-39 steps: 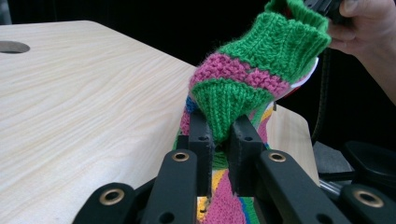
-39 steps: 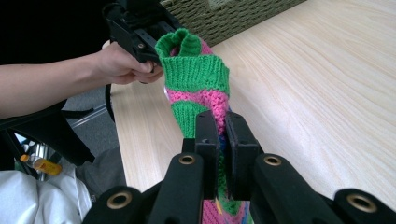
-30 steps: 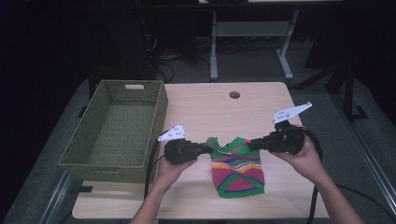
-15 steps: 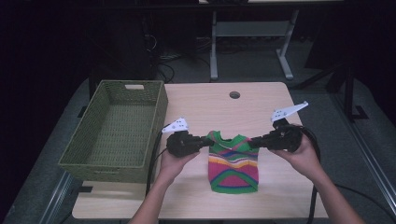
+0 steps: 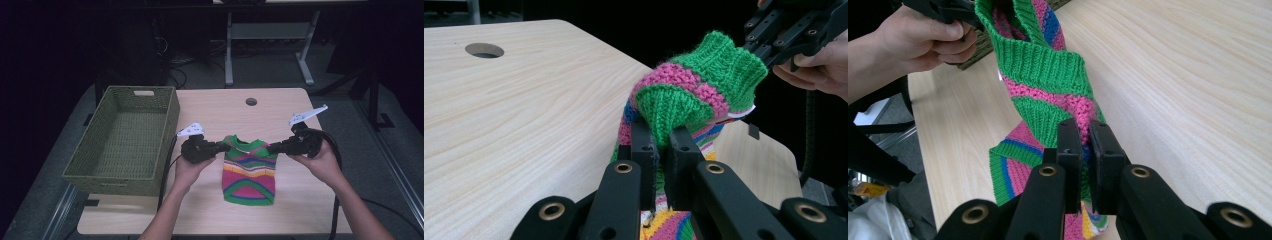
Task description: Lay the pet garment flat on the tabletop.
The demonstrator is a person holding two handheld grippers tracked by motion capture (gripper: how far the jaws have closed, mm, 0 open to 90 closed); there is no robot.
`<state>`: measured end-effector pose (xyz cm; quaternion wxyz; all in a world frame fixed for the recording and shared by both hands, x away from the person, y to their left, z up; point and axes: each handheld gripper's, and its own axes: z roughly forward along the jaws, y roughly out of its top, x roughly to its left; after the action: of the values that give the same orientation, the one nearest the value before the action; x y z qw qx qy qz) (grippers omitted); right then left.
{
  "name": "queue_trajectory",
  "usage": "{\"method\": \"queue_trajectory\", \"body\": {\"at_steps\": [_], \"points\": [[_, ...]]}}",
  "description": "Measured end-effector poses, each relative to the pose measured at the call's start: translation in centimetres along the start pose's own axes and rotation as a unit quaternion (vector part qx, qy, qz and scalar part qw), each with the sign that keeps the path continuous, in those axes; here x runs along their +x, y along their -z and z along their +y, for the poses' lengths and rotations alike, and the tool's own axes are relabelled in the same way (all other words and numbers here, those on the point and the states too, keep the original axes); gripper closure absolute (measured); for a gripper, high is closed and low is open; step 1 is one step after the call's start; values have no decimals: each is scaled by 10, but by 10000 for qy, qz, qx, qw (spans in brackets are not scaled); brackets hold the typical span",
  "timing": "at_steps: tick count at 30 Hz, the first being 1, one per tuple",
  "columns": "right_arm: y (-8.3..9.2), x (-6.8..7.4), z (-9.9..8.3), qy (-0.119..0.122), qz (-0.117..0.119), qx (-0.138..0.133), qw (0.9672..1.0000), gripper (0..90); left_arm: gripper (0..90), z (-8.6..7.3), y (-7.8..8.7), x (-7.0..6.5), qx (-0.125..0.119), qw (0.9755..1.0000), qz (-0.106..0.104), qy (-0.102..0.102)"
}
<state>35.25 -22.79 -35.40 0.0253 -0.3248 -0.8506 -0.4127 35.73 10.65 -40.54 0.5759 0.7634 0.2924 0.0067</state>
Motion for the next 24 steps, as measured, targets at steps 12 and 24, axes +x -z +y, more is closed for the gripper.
{"method": "queue_trajectory", "body": {"at_steps": [12, 24], "points": [[-2, -9, 6, -56, -183, -2, 9998, 838, 840, -1, -4, 2, 29, 9999, 128, 10], [-15, -67, 32, -799, -1222, -482, 9881, 640, 516, 14, -21, 30, 26, 9943, 957, 473]]}}
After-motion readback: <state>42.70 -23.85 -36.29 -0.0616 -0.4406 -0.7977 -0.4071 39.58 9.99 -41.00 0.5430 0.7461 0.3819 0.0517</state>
